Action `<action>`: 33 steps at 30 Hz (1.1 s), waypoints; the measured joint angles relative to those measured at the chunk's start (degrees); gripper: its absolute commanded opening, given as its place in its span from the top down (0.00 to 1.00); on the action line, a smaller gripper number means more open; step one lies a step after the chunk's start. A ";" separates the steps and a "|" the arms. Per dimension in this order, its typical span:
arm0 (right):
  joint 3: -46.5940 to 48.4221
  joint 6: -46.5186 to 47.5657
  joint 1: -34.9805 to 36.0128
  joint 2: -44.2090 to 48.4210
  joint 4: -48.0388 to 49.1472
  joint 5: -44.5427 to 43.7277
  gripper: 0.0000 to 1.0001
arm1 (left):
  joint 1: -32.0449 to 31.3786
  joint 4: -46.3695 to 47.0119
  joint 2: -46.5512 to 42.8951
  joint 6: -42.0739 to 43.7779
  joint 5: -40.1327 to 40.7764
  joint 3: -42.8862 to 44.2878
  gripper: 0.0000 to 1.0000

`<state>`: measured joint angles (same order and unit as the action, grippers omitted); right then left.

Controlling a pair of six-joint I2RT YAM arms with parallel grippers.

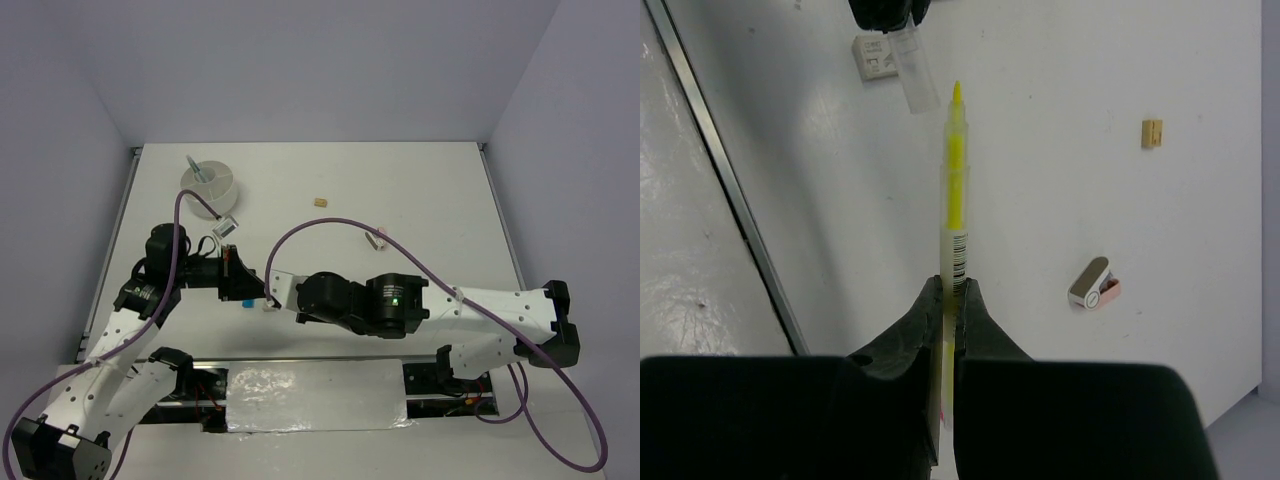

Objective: Sort the stationery into containers
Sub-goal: Close the pen cap on the pen.

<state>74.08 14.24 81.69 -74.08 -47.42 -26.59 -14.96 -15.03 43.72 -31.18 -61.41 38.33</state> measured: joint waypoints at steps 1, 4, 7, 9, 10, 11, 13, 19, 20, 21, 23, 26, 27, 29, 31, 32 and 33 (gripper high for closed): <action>0.28 0.20 0.00 -0.15 0.09 0.02 1.00 | 0.00 0.00 0.00 0.11 -0.02 -0.04 1.00; 0.76 0.61 0.00 -0.44 0.26 0.02 1.00 | 0.00 0.04 0.00 0.11 -0.09 -0.09 1.00; 0.85 0.63 0.00 -0.72 0.26 0.02 1.00 | 0.00 0.13 -0.09 -0.15 -0.26 -0.09 1.00; 0.85 0.61 0.00 -0.90 0.26 -0.07 1.00 | 0.00 0.13 -0.13 -0.28 -0.22 -0.09 1.00; 0.85 0.59 0.00 -0.96 0.28 -0.24 1.00 | 0.00 0.13 -0.13 -0.31 -0.13 -0.09 1.00; 0.85 0.57 -0.07 -1.05 0.26 -0.55 1.00 | 0.00 0.11 -0.13 -0.33 0.09 -0.09 1.00; 0.85 0.37 -0.37 -1.07 0.24 -1.16 1.00 | 0.00 0.09 -0.22 -0.35 0.59 -0.09 1.00; -0.59 0.66 -0.96 -0.87 0.31 -2.99 1.00 | 0.00 0.04 -0.59 -0.44 1.31 -0.09 1.00; -1.42 0.83 -0.96 -0.61 0.42 -3.26 1.00 | 0.00 -0.04 -0.59 -0.39 1.33 -0.07 1.00; -2.40 1.11 -0.96 -0.20 0.35 -3.41 1.00 | 0.00 -0.13 -0.59 -0.37 1.33 -0.07 1.00; -4.07 1.64 -0.96 0.66 0.26 -3.41 1.00 | 0.00 -0.24 -0.59 -0.37 1.33 -0.07 1.00; -4.94 2.36 -0.96 1.70 0.31 -2.71 1.00 | 0.00 -0.13 -0.59 -0.44 1.27 -0.07 1.00; -5.05 2.62 -0.96 2.10 0.37 -2.43 1.00 | 0.00 -0.07 -0.59 -0.46 1.22 -0.07 1.00; -5.09 3.23 -0.96 2.78 0.50 -1.70 1.00 | 0.00 0.13 -0.46 -0.48 1.01 -0.07 1.00; -5.09 3.93 -0.96 3.39 1.01 -0.83 1.00 | 0.00 0.26 -0.17 -0.52 0.61 -0.07 1.00; -5.11 4.33 -0.96 3.61 1.29 -0.42 1.00 | 0.00 0.42 -0.02 -0.55 0.35 -0.07 1.00; -5.11 4.74 -0.96 3.85 1.60 0.09 1.00 | 0.00 0.55 0.11 -0.57 0.11 -0.07 1.00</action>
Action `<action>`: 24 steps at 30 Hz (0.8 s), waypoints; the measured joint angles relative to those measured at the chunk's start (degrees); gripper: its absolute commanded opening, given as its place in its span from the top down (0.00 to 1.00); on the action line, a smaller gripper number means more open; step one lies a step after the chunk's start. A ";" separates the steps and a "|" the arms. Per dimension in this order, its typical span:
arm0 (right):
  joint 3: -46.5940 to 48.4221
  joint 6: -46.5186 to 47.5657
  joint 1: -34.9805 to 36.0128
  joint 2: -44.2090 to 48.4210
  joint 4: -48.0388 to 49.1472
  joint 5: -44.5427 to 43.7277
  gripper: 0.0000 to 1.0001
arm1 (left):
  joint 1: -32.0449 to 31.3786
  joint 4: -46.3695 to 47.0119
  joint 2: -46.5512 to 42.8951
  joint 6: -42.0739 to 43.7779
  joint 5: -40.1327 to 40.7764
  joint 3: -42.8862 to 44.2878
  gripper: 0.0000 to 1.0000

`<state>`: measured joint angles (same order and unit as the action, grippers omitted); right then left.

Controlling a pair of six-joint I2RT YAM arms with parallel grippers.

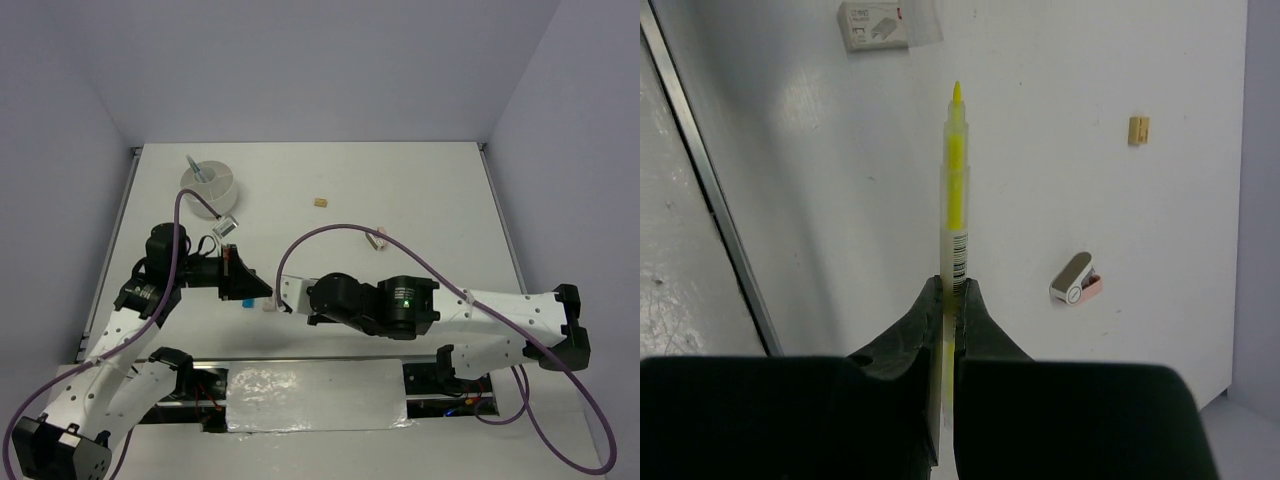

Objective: Sort the stationery into containers
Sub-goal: Close the pen cap on the pen.

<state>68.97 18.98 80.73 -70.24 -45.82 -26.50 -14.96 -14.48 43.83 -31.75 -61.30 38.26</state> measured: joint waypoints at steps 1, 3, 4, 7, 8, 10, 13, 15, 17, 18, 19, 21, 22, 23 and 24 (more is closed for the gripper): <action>0.00 0.31 0.00 0.15 0.24 0.39 1.00 | 0.00 0.11 0.11 0.00 -0.20 0.00 1.00; 0.02 0.74 0.00 0.22 0.46 0.98 1.00 | 0.00 0.33 0.24 0.00 -0.48 0.00 1.00; 0.02 1.01 0.00 0.20 0.48 1.40 1.00 | 0.00 0.39 0.26 0.00 -0.52 0.00 1.00; 0.02 1.64 0.00 0.13 0.50 2.40 1.00 | 0.00 0.63 0.31 -0.07 -0.55 0.00 1.00; 0.02 1.73 0.00 0.04 0.50 2.56 1.00 | 0.00 0.85 0.31 -0.15 -0.57 0.00 1.00; 0.02 1.90 0.00 -0.15 0.50 2.91 1.00 | 0.00 1.42 0.31 -0.22 -0.63 0.00 1.00; 0.02 1.97 0.00 -0.31 0.50 3.34 1.00 | 0.00 1.95 0.37 -0.22 -0.66 0.00 1.00; 0.02 2.01 0.00 -0.31 0.50 3.43 1.00 | 0.00 2.27 0.55 -0.22 -0.70 -0.02 1.00; 0.07 2.16 0.00 -0.35 0.52 3.43 1.00 | 0.02 2.58 0.83 -0.22 -0.74 -0.02 1.00; 0.09 2.21 0.00 -0.39 0.52 3.41 1.00 | 0.00 2.58 0.90 -0.20 -0.74 -0.02 1.00; 0.11 2.29 0.00 -0.39 0.59 3.39 1.00 | 0.00 2.58 0.98 -0.20 -0.74 -0.02 1.00; 0.13 2.40 0.00 -0.42 0.74 3.30 1.00 | 0.00 2.54 1.05 -0.11 -0.72 -0.02 1.00; 0.13 2.47 0.00 -0.42 0.85 3.23 1.00 | 0.00 2.51 1.05 -0.04 -0.72 -0.02 1.00; 0.13 2.56 0.02 -0.42 0.94 3.17 1.00 | 0.00 2.51 1.05 0.00 -0.72 -0.02 1.00; 0.13 2.58 0.00 -0.42 1.07 3.08 1.00 | 0.00 2.51 1.05 0.00 -0.72 -0.02 1.00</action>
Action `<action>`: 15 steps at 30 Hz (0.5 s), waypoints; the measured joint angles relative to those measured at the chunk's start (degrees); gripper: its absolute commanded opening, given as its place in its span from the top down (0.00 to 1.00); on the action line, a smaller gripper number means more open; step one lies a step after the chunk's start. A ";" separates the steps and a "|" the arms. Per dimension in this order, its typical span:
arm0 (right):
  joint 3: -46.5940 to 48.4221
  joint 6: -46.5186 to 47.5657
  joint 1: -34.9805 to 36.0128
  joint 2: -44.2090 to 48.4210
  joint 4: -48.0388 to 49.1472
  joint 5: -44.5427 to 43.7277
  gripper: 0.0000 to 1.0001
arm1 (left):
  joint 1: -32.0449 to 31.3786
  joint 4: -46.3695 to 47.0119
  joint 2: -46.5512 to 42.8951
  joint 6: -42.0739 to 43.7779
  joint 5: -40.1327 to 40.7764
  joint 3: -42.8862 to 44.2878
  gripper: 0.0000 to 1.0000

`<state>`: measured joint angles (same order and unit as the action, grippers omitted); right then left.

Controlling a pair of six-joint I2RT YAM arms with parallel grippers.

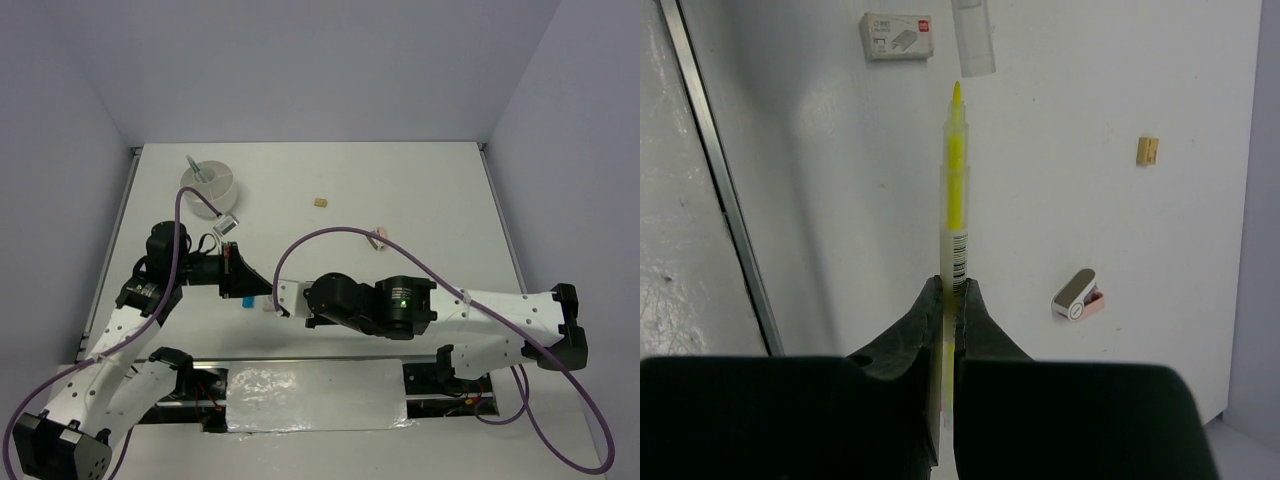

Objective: Sort the stationery into containers
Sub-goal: Close the pen cap on the pen.

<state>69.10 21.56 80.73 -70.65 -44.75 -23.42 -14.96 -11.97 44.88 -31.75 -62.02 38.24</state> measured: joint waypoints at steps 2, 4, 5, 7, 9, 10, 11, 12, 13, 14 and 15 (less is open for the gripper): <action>0.00 0.00 0.00 0.00 0.26 -0.35 1.00 | 0.00 0.00 0.02 0.00 0.00 0.00 1.00; 0.00 0.00 0.00 -0.02 0.28 -0.63 1.00 | 0.00 0.02 0.04 -0.02 0.00 0.00 1.00; 0.00 0.00 0.00 -0.02 0.31 -0.79 1.00 | 0.00 0.02 0.04 -0.02 0.00 0.00 1.00; 0.00 0.00 0.00 -0.07 0.42 -1.07 1.00 | 0.00 0.00 0.07 0.02 0.00 0.00 1.00; 0.00 0.00 0.02 -0.07 0.55 -1.25 1.00 | 0.00 -0.02 0.13 0.04 0.00 0.00 1.00; 0.00 0.00 0.00 -0.07 0.61 -1.25 1.00 | 0.00 -0.02 0.20 0.04 0.00 0.00 1.00; 0.00 0.00 0.00 -0.07 0.63 -1.25 1.00 | 0.00 -0.02 0.35 0.04 0.02 0.00 1.00; 0.02 0.00 0.02 -0.07 0.63 -1.25 1.00 | 0.00 -0.02 0.46 0.04 0.02 0.00 1.00; 0.02 0.00 0.00 -0.07 0.61 -1.25 1.00 | 0.00 -0.02 0.55 0.04 0.04 -0.02 1.00; 0.07 0.00 0.02 -0.07 0.61 -1.22 1.00 | 0.00 -0.02 0.59 0.04 0.04 -0.02 1.00; 0.22 0.00 0.00 -0.11 0.61 -1.20 1.00 | 0.00 -0.02 0.59 0.04 0.04 -0.02 1.00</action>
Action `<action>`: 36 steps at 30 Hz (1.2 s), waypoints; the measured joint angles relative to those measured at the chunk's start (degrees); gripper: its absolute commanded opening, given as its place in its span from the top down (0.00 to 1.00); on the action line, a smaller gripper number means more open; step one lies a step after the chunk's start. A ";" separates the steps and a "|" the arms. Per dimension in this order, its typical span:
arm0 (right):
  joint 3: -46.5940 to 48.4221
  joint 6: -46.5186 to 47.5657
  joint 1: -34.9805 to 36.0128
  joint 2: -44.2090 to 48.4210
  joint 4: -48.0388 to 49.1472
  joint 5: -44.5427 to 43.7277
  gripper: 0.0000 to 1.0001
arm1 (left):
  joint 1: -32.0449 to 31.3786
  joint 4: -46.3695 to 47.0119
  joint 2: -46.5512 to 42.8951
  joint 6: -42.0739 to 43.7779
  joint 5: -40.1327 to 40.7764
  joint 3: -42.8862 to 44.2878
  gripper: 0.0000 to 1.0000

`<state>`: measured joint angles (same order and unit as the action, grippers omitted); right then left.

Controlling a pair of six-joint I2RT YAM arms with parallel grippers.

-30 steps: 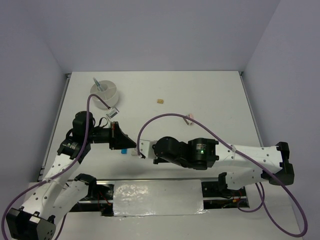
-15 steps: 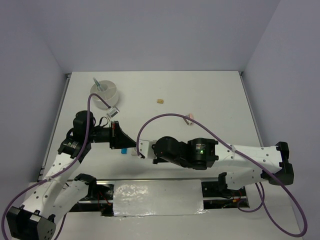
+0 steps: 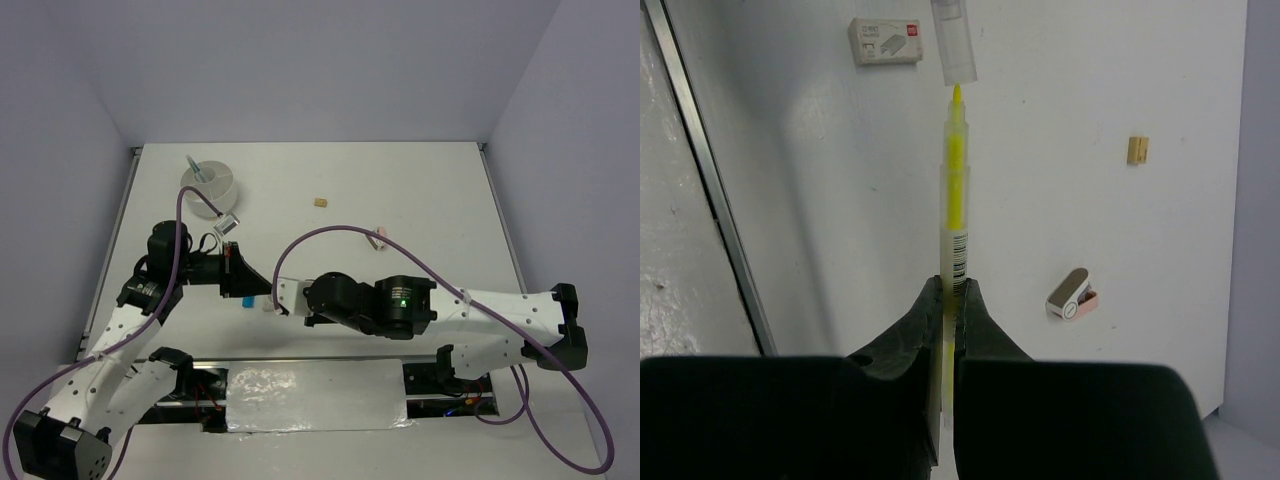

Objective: Sort the stationery into containers
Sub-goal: Close the pen cap on the pen.

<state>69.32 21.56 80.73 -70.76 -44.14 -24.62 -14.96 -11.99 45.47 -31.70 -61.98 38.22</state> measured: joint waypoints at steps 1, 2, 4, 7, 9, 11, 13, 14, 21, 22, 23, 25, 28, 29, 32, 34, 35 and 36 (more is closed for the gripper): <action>0.11 0.00 0.02 -0.02 0.02 0.00 1.00 | 0.00 0.00 0.04 0.02 0.00 0.00 1.00; 0.26 0.00 0.00 -0.07 0.04 0.02 1.00 | 0.00 0.00 0.07 0.02 0.00 0.00 1.00; 0.57 0.00 0.00 -0.22 0.09 0.04 1.00 | 0.00 0.00 0.13 0.00 0.00 0.00 1.00; 0.83 0.00 0.00 -0.68 0.11 0.15 1.00 | 0.00 0.02 0.17 0.00 0.00 0.00 1.00; 0.83 0.00 0.02 -1.01 0.09 0.35 1.00 | 0.00 0.04 0.17 0.00 -0.02 0.00 1.00; 0.85 0.02 0.00 -1.22 0.09 0.42 1.00 | 0.00 0.02 0.17 -0.02 -0.02 0.00 1.00; 0.87 0.04 0.00 -1.42 0.09 0.39 1.00 | 0.00 0.02 0.17 -0.02 -0.04 0.00 1.00; 0.87 0.11 0.00 -1.49 0.09 0.39 1.00 | 0.02 0.02 0.17 -0.02 -0.04 0.00 1.00; 1.01 1.01 0.00 -1.51 0.11 0.15 1.00 | 0.00 0.09 0.17 0.00 -0.11 -0.04 1.00; 1.01 1.18 0.00 -1.51 0.11 0.15 1.00 | 0.02 0.13 0.17 -0.02 -0.15 -0.15 1.00; 1.01 1.53 0.00 -1.51 0.28 0.15 1.00 | 0.00 0.15 0.17 -0.02 -0.28 -0.35 1.00; 1.18 2.08 0.02 -1.51 0.96 0.28 1.00 | 0.00 0.20 0.17 -0.04 -0.42 -0.83 1.00; 1.64 2.86 0.02 -1.75 1.03 0.48 1.00 | 0.00 0.42 0.15 -0.07 -0.83 -0.94 1.00; 1.75 3.08 0.02 -1.84 1.03 0.50 1.00 | 0.00 0.52 0.15 -0.07 -0.96 -0.94 1.00; 2.29 3.85 0.02 -2.78 1.29 0.83 1.00 | -0.13 0.55 0.17 -0.04 -1.01 -0.94 1.00; 2.38 4.33 0.00 -3.17 1.29 0.85 1.00 | -0.17 0.55 0.17 -0.04 -1.01 -0.94 1.00; 2.38 4.63 0.00 -3.28 1.31 0.85 1.00 | -0.17 0.55 0.17 -0.07 -1.01 -0.96 1.00; 2.38 4.96 0.00 -3.34 1.33 0.83 1.00 | -0.17 0.55 0.15 -0.11 -1.03 -0.98 1.00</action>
<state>71.70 26.52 80.73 -74.11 -42.81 -23.79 -15.14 -11.44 45.63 -31.81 -63.00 37.23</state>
